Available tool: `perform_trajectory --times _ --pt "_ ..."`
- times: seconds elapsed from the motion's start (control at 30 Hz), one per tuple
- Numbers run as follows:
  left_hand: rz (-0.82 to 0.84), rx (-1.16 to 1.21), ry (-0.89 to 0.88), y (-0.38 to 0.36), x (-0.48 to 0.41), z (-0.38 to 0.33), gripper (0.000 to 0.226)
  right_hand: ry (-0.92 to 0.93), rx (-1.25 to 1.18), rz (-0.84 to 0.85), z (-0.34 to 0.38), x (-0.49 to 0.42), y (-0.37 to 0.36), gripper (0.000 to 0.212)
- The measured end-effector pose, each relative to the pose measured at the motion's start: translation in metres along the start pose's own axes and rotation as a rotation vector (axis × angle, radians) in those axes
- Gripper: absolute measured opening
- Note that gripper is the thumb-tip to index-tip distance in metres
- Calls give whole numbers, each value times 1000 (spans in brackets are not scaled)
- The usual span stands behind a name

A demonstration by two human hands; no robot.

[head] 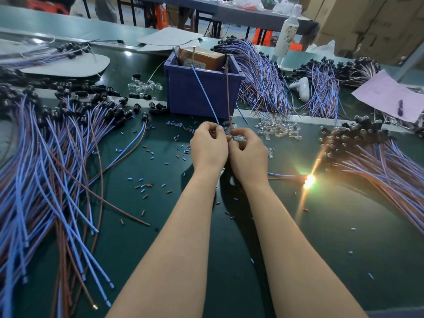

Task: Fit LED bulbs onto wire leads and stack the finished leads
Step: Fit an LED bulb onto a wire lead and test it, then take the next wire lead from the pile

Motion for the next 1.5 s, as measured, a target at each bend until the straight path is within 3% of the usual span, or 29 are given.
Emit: perform_trajectory --times 0.6,0.77,0.93,1.07,1.17,1.3,1.33,1.4,1.5 --pt "19 2 -36 0 0 -3 15 15 52 9 3 0 2 24" --pt "175 32 -32 -8 2 -12 25 77 23 -3 9 -1 5 26" --pt "230 246 98 -6 4 -25 27 218 -64 96 24 2 16 21" --pt "265 202 -149 -10 10 -66 21 338 174 90 29 -4 42 9" --pt "360 37 -385 -30 21 -103 19 334 245 -23 32 -13 76 21" --pt "254 -48 -545 -61 54 -129 20 226 -2 -407 16 -13 139 17" --pt "249 -41 -509 -72 64 -125 28 159 -106 -513 6 -10 153 16" --pt "398 -30 -283 -105 85 -103 49 -6 -363 -660 -20 -6 176 20" --pt "595 213 148 -152 109 -68 55 -199 -800 -677 -56 -1 192 27"
Point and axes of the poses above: each hand's wrist, its own x-axis away from the middle knuckle, its own y-axis out of the back of the hand, z = x × y, the point moved 4 cm from there along -x, towards the middle knuckle, and after that the axes turned 12 degrees about x, right-handed, at the moved point
